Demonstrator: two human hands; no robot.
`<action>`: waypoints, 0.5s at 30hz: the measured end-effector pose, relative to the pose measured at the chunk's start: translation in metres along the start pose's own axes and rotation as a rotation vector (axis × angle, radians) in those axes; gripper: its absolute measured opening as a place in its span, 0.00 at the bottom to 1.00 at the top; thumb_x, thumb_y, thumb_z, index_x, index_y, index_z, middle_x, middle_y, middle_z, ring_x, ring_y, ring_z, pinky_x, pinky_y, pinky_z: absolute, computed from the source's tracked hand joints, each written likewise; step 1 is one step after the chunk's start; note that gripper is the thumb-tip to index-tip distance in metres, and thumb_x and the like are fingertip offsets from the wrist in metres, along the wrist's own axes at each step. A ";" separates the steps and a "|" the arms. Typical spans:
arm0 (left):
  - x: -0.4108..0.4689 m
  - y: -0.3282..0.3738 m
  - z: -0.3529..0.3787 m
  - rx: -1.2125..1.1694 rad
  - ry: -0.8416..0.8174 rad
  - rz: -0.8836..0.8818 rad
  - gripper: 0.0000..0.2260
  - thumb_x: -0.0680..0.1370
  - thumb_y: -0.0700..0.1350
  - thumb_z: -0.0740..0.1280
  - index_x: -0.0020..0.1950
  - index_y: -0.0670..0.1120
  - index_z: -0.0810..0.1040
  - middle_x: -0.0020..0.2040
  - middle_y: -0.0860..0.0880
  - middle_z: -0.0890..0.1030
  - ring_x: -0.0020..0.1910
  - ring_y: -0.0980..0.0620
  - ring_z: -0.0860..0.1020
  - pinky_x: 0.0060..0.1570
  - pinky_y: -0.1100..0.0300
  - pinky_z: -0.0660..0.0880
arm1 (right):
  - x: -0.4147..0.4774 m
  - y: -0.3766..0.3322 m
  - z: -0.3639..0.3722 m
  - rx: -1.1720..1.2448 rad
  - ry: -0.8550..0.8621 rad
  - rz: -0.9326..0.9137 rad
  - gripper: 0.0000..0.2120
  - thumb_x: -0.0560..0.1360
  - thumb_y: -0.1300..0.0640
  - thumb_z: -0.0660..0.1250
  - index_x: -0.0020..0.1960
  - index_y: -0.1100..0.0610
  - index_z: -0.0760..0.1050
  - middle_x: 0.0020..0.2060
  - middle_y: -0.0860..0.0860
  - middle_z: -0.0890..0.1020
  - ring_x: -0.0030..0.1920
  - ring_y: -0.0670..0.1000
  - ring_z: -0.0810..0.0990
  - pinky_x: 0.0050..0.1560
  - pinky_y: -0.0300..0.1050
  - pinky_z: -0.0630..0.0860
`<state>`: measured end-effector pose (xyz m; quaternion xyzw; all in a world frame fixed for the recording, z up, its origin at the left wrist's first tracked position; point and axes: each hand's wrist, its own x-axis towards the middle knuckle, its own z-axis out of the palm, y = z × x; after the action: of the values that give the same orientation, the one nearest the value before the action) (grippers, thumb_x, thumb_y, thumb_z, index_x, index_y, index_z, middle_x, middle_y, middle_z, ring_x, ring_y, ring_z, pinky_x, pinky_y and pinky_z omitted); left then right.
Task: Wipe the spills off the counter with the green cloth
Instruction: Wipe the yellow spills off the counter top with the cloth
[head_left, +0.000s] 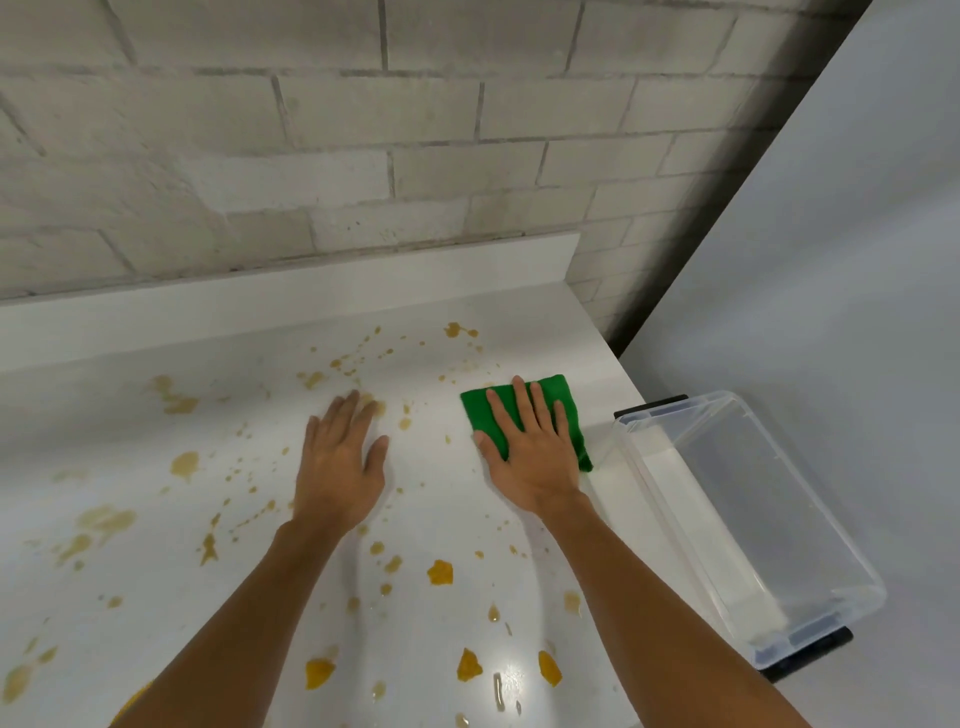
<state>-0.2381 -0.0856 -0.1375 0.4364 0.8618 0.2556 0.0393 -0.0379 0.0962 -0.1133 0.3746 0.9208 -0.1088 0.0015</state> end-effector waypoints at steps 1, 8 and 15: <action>-0.002 -0.001 0.002 0.019 0.002 0.021 0.27 0.85 0.57 0.51 0.82 0.47 0.66 0.83 0.46 0.63 0.84 0.46 0.57 0.82 0.42 0.51 | 0.000 -0.005 0.002 0.006 0.003 0.003 0.39 0.80 0.27 0.32 0.87 0.42 0.43 0.87 0.51 0.40 0.86 0.57 0.38 0.84 0.62 0.37; -0.005 0.001 0.004 0.109 -0.008 0.006 0.29 0.85 0.59 0.45 0.84 0.50 0.61 0.85 0.49 0.57 0.85 0.51 0.50 0.83 0.45 0.47 | -0.015 0.003 0.003 -0.006 -0.062 -0.072 0.36 0.79 0.34 0.30 0.86 0.40 0.42 0.86 0.47 0.40 0.86 0.53 0.37 0.85 0.58 0.38; -0.007 0.002 0.004 0.129 0.014 0.004 0.27 0.86 0.58 0.47 0.84 0.51 0.62 0.85 0.49 0.57 0.85 0.51 0.50 0.83 0.46 0.48 | 0.011 0.014 -0.009 -0.033 -0.076 -0.031 0.40 0.77 0.33 0.34 0.87 0.44 0.45 0.87 0.50 0.41 0.86 0.55 0.39 0.84 0.59 0.38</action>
<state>-0.2312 -0.0885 -0.1411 0.4381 0.8758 0.2025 0.0044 -0.0353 0.1157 -0.1087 0.3559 0.9274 -0.1076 0.0409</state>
